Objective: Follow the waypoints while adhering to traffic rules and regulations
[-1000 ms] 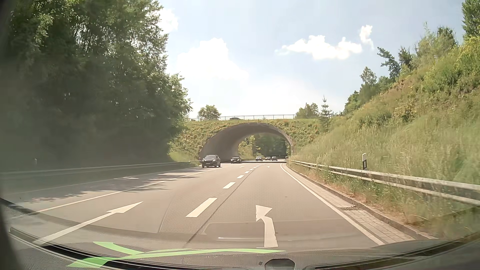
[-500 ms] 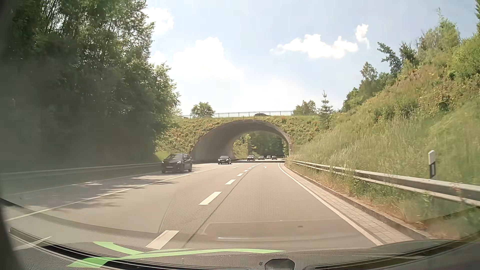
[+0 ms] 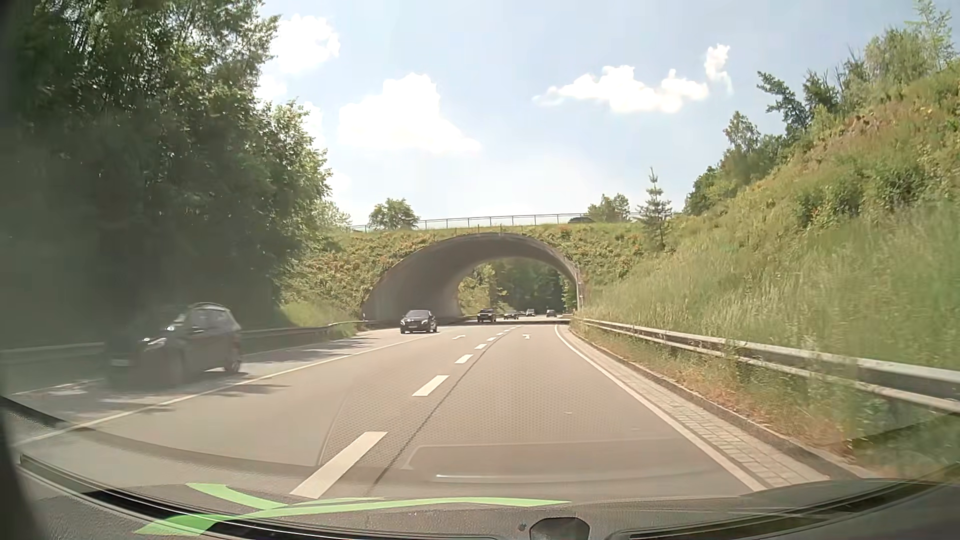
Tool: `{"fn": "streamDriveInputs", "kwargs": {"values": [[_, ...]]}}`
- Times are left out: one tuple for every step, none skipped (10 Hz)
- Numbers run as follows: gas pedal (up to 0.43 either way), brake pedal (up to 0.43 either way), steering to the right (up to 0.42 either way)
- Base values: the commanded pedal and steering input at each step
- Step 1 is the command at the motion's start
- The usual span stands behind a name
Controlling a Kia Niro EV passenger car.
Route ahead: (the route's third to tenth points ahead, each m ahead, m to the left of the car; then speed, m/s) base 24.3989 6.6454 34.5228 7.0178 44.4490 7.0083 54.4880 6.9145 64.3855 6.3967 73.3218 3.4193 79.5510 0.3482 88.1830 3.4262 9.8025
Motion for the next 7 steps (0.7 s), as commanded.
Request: {"fn": "streamDriveInputs", "kwargs": {"values": [[0.331, 0.000, 0.006], [0.319, 0.000, 0.006], [0.319, 0.000, 0.006], [0.331, 0.000, 0.004], [0.331, 0.000, 0.003], [0.331, 0.000, 0.001], [0.331, 0.000, 0.001]]}}
